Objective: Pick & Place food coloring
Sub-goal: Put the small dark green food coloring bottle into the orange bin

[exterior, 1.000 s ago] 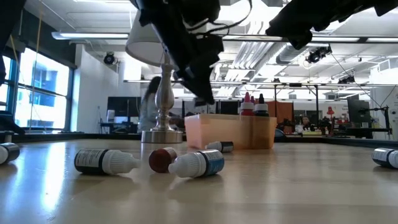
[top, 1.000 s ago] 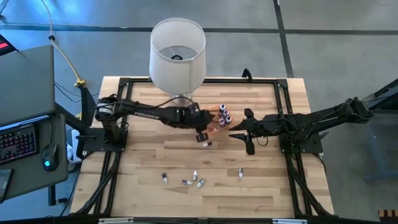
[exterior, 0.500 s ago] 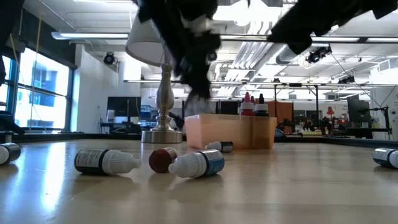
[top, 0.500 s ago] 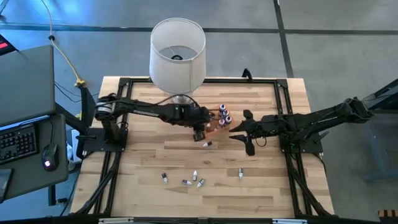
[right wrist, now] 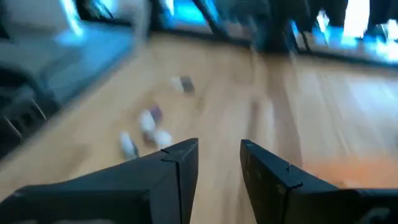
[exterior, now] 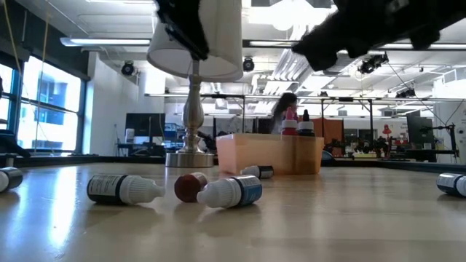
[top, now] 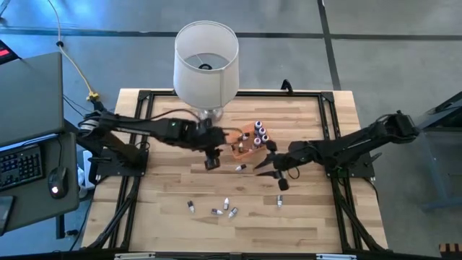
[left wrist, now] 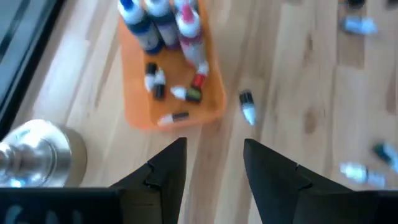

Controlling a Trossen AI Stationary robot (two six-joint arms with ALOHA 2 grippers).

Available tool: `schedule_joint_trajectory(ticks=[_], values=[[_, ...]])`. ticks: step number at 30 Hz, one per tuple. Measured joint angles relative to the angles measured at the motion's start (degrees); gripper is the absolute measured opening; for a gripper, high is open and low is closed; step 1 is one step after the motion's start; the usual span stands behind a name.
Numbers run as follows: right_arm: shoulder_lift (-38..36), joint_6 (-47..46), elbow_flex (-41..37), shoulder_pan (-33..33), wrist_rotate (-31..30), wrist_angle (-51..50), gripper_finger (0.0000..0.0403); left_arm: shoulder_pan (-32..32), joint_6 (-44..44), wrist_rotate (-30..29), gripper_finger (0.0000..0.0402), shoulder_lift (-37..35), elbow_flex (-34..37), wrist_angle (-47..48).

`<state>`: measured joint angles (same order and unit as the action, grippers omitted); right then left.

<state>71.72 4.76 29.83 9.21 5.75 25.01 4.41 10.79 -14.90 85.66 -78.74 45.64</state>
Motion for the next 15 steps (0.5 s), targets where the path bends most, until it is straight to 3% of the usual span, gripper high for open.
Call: schedule_joint_trajectory(ticks=[7, 13, 15], values=[[3.62, 0.18, -0.16, -0.04, 3.76, 9.31, 0.0112, 6.93, 4.64, -2.67, 0.0156, -5.19, 6.74, 0.8], [5.88, 0.42, -0.13, -0.04, 3.5, 10.84, 0.0112, 13.47, 11.98, -9.71, 0.0156, -11.73, 16.99, -0.25], [6.95, 2.71, -0.12, 0.46, 3.7, 11.06, 0.0112, 14.73, 12.4, -11.33, 0.0156, -14.03, 20.58, -6.13]])
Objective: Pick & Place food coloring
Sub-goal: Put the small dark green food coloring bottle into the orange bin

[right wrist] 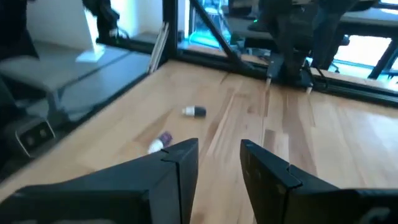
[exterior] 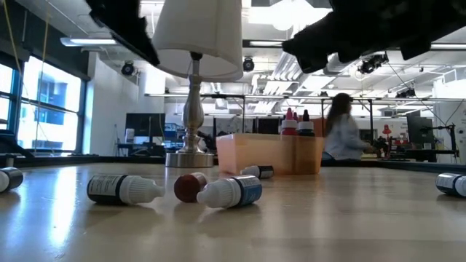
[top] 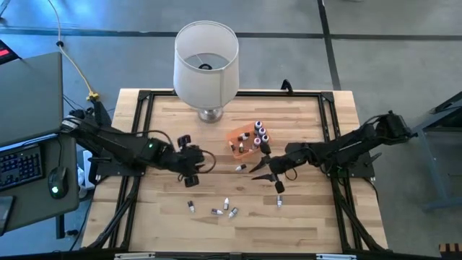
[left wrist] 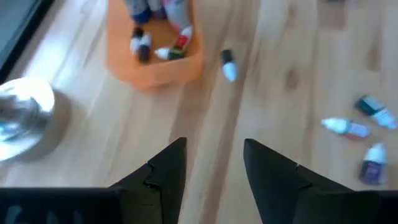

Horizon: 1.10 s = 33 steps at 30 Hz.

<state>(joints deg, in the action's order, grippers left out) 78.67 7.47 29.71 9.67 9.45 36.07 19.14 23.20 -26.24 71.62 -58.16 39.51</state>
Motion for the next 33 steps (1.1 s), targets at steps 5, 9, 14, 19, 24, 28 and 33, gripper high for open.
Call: schedule_joint_trajectory(ticks=[5, 9, 14, 19, 24, 28, 33], values=[[2.3, 5.29, -0.02, 2.76, 10.06, -2.02, 0.0112, 2.02, -5.38, 3.83, 0.0156, -5.83, 8.76, -11.33], [3.26, 4.93, -0.07, 5.42, 18.78, -8.59, 0.0112, 1.8, -8.29, 6.57, 0.0156, -6.53, 12.01, -17.63], [5.66, 3.44, -0.55, 9.31, 17.67, -14.38, 0.0112, 1.84, -8.49, 6.08, 0.0156, -6.35, 12.1, -17.82], [8.67, 4.51, -0.57, 11.93, 14.54, -19.33, 0.0112, 1.87, -11.08, 6.4, 0.0156, -6.57, 11.95, -20.64], [11.23, 5.34, -0.72, 12.53, 10.88, -22.58, 0.0112, 1.87, -13.53, 7.06, 0.0156, -7.31, 11.93, -22.16], [11.72, 6.95, -0.67, 12.57, 10.62, -25.99, 0.0112, 1.86, -15.15, 7.67, 0.0156, -7.11, 11.99, -22.74], [11.59, 11.88, -0.48, 12.57, 10.41, -27.59, 0.0112, 1.86, -15.71, 7.69, 0.0156, -7.14, 11.94, -23.05]])
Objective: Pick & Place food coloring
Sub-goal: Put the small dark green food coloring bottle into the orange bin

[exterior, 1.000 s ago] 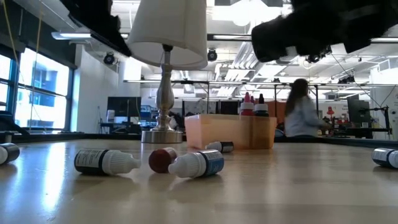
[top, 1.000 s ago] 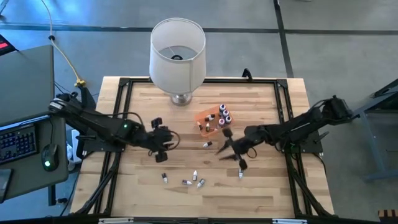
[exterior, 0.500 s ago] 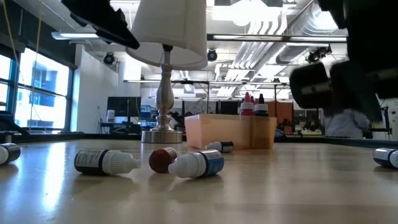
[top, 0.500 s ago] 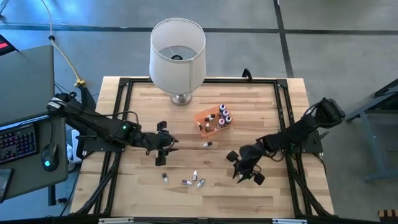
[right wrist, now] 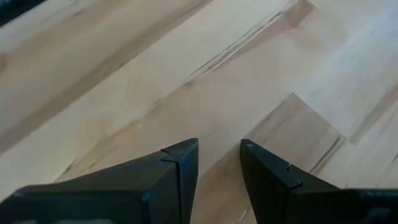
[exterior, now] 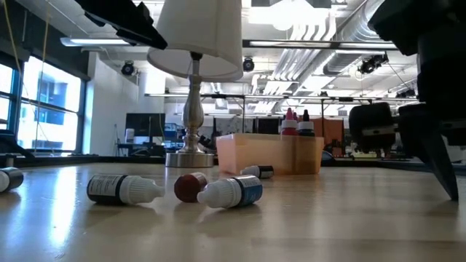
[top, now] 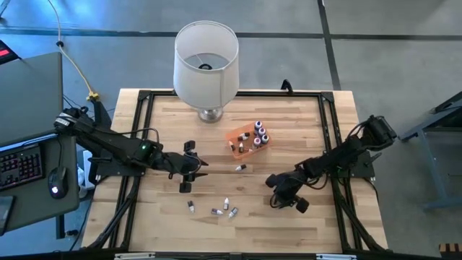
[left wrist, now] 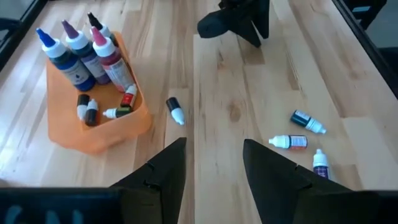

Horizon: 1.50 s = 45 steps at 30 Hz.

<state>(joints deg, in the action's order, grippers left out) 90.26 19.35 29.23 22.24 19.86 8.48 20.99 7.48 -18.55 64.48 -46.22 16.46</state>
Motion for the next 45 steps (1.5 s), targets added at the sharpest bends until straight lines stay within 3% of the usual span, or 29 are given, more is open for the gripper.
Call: schedule_joint_trajectory(ticks=[9, 11, 14, 17, 22, 26, 32, 38, 45], values=[[-1.23, 4.31, 0.13, 0.07, -2.56, 3.47, 0.0112, -0.02, -0.21, -1.06, 0.0156, 0.01, 0.0, -0.46], [-4.4, 1.53, 1.3, 0.07, -4.93, -0.84, 0.0112, -0.02, -0.2, -1.59, 0.0156, 0.01, 0.0, -0.47], [-11.02, -4.48, 4.3, 0.28, -8.39, -17.72, 0.0112, 0.0, -0.19, -1.41, 0.0156, 0.01, 0.0, -0.44], [-17.94, -18.12, 9.32, 1.6, -6.38, -32.78, 0.0112, 0.0, -0.19, -1.41, 0.0156, 0.01, 0.0, -0.39], [-24.35, -51.6, 12.35, 7.09, -4.01, -46.62, 0.0112, 0.0, 0.38, -0.57, 0.0156, 0.01, 0.0, -0.26], [-25.02, -70.79, 11.48, 14.7, -0.92, -52.35, 0.0112, 0.0, 0.55, -0.17, 0.0156, 0.01, 0.0, -0.19], [-24.98, -102.48, 7.09, 20.85, 1.82, -50.23, 0.0112, 0.0, 2.01, -0.04, 0.0156, 0.01, 0.0, -0.21], [-24.98, -120.24, -0.55, 21.05, 5.93, -48.19, 0.0112, 0.0, 3.45, -0.04, 0.0156, 0.03, 0.0, -0.24], [-24.98, -125.44, -10.12, 20.26, 7.16, -33.88, 0.0112, 0.0, 3.35, -0.04, 0.0156, 0.03, 0.0, -0.01]])
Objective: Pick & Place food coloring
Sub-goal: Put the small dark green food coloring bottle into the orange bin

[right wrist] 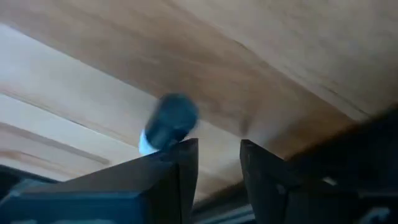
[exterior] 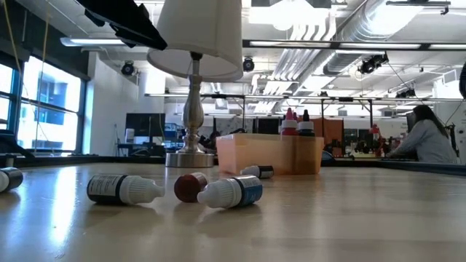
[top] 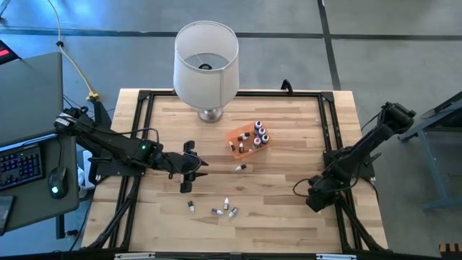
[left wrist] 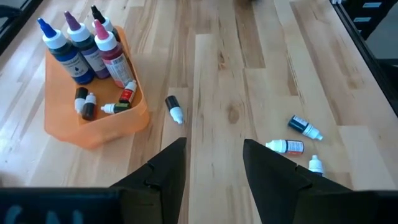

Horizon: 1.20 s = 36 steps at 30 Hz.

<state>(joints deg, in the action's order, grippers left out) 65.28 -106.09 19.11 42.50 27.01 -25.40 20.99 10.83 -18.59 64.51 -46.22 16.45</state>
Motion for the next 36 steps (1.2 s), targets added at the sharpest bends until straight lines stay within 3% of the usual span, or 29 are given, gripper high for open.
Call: schedule_joint_trajectory(ticks=[5, 11, 23, 27, 36], values=[[-0.14, -1.5, -2.25, -1.47, 0.92, 3.43, 0.0112, 0.0, -0.02, -0.02, 0.0156, 0.0, 0.0, -0.02], [-0.07, 5.65, -1.54, -3.95, 1.59, 2.97, 0.0112, 0.01, -0.04, -0.36, 0.0156, 0.0, 0.0, -0.03], [0.64, 27.84, 14.95, -2.79, -15.57, -4.58, 0.0112, 0.0, 0.16, -0.55, 0.0156, 0.0, 0.0, -0.42], [3.44, 28.16, 17.81, 0.04, -18.69, -8.89, 0.0112, 0.0, 0.78, -0.63, 0.0156, 0.0, 0.0, -0.46], [9.96, 25.17, 18.08, 3.95, -17.06, -10.34, 0.0112, 0.01, 2.97, -2.43, 0.0156, 0.02, 0.0, -0.48]])
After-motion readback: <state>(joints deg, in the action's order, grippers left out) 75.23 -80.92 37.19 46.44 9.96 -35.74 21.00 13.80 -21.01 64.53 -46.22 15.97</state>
